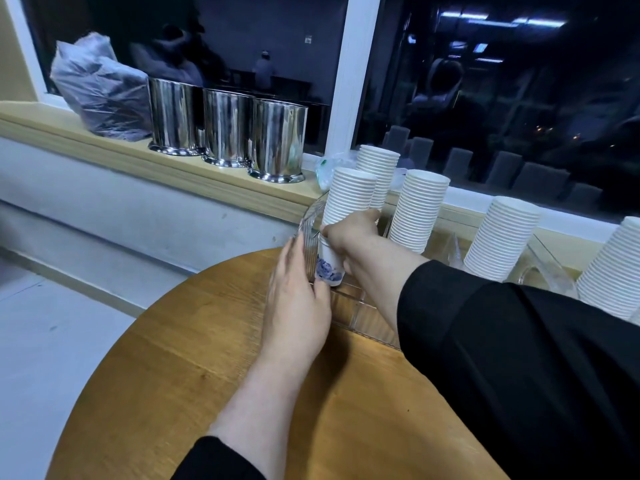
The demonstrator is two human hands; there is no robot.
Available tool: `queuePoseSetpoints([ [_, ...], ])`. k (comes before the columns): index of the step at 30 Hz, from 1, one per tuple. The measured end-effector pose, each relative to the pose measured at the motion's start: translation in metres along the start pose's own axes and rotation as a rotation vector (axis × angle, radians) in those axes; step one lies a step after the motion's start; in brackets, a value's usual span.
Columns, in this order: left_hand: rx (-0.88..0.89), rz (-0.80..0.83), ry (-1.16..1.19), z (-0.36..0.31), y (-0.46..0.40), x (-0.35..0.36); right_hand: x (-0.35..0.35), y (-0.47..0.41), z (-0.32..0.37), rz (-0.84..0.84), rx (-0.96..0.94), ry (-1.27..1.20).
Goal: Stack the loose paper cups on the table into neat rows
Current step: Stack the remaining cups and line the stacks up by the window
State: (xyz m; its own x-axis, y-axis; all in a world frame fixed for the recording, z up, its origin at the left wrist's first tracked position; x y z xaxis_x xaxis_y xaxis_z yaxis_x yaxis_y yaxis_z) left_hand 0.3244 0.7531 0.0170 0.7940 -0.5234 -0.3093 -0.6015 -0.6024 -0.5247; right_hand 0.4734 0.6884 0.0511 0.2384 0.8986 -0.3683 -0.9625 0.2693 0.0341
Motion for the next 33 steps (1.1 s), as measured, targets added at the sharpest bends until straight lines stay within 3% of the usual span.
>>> queuePoseSetpoints([
  [7,0.039,-0.01,-0.022,-0.007,0.003,-0.004,0.001,0.002,0.002,0.013,0.004,-0.012],
  [13,0.097,0.002,-0.04,-0.014,0.006,-0.003,-0.021,0.019,0.012,0.107,-0.1,0.154],
  [17,0.128,0.0,-0.047,-0.016,0.007,-0.004,-0.053,0.044,0.022,0.091,-0.262,0.069],
  [21,0.268,-0.113,0.023,-0.036,0.018,-0.009,-0.12,0.081,0.025,0.02,-0.485,-0.113],
  [25,0.411,-0.163,0.174,-0.08,0.062,-0.004,-0.226,0.113,-0.016,-0.048,-0.617,-0.314],
  [29,0.529,-0.016,0.354,-0.142,0.135,0.031,-0.344,0.111,-0.091,-0.255,-0.599,-0.314],
  [33,0.385,0.284,0.422,-0.184,0.206,0.098,-0.443,0.083,-0.179,-0.439,-0.47,-0.208],
])
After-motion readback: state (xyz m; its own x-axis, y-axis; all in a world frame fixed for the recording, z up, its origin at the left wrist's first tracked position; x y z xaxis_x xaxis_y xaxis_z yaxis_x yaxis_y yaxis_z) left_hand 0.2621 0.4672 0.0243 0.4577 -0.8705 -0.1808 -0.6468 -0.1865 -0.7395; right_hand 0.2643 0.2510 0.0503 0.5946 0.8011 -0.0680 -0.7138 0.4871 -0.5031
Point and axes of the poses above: each hand's wrist, its own y-axis away from the middle knuckle, its own x-axis out of the palm, z = x × y, the point moved 6 cm from there along -y, towards the middle knuckle, and after that the axes turned 11 degrees about -z, right-handed, at the moved point
